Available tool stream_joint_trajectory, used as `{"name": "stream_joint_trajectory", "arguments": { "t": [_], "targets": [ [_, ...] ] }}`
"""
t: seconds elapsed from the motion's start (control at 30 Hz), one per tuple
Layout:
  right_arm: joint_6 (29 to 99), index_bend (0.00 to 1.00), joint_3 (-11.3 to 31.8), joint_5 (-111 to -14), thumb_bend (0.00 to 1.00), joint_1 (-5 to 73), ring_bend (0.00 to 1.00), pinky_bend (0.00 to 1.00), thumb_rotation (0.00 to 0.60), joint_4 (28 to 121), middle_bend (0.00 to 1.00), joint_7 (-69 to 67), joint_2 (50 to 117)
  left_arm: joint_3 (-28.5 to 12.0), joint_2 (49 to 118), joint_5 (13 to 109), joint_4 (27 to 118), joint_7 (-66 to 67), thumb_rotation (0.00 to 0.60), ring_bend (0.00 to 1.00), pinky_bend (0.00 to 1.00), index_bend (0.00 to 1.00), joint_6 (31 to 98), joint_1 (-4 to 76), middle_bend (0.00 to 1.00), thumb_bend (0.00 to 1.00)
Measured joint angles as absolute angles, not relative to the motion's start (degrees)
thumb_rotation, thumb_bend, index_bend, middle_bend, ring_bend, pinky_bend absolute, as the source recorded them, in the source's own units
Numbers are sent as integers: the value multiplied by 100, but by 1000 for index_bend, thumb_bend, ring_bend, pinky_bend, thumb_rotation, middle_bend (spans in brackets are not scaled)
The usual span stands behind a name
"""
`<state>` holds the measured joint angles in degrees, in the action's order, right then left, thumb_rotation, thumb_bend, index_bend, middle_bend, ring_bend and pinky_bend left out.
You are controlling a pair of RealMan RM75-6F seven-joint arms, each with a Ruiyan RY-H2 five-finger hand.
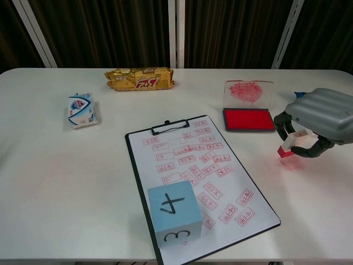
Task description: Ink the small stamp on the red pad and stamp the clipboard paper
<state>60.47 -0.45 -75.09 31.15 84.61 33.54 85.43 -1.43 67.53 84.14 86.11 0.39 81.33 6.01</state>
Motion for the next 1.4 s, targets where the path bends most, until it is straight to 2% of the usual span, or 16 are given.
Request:
{"name": "stream_joint_trajectory", "arguments": {
  "t": [0.53, 0.8, 1.0, 1.3, 1.4],
  "targets": [
    [5845, 998, -15, -7420, 451, 3079, 912, 978, 600, 7910, 860, 3192, 8853, -148, 6736, 8407, 8593, 29, 600, 156, 248, 188, 8099, 628, 193, 0],
    [5791, 925, -43, -7448, 436, 3056, 896, 978, 600, 7821, 782, 3139, 8885, -143, 6741, 8418, 8581, 22, 600, 156, 248, 188, 8109, 628, 194, 0],
    [5782, 834, -57, -7546, 382, 3041, 870, 978, 600, 7727, 698, 3002, 8919, -144, 6730, 8412, 8596, 40, 600, 156, 248, 188, 8117, 624, 194, 0],
    [5792, 591, -58, -7648, 296, 3019, 849, 978, 600, 7726, 522, 2852, 8889, -142, 6742, 8392, 8583, 40, 600, 156, 248, 189, 8090, 631, 194, 0],
    [5802, 550, -60, -7685, 294, 3006, 849, 978, 600, 7726, 485, 2817, 8878, -140, 6747, 8397, 8576, 36, 600, 156, 248, 189, 8086, 634, 194, 0]
  ]
}}
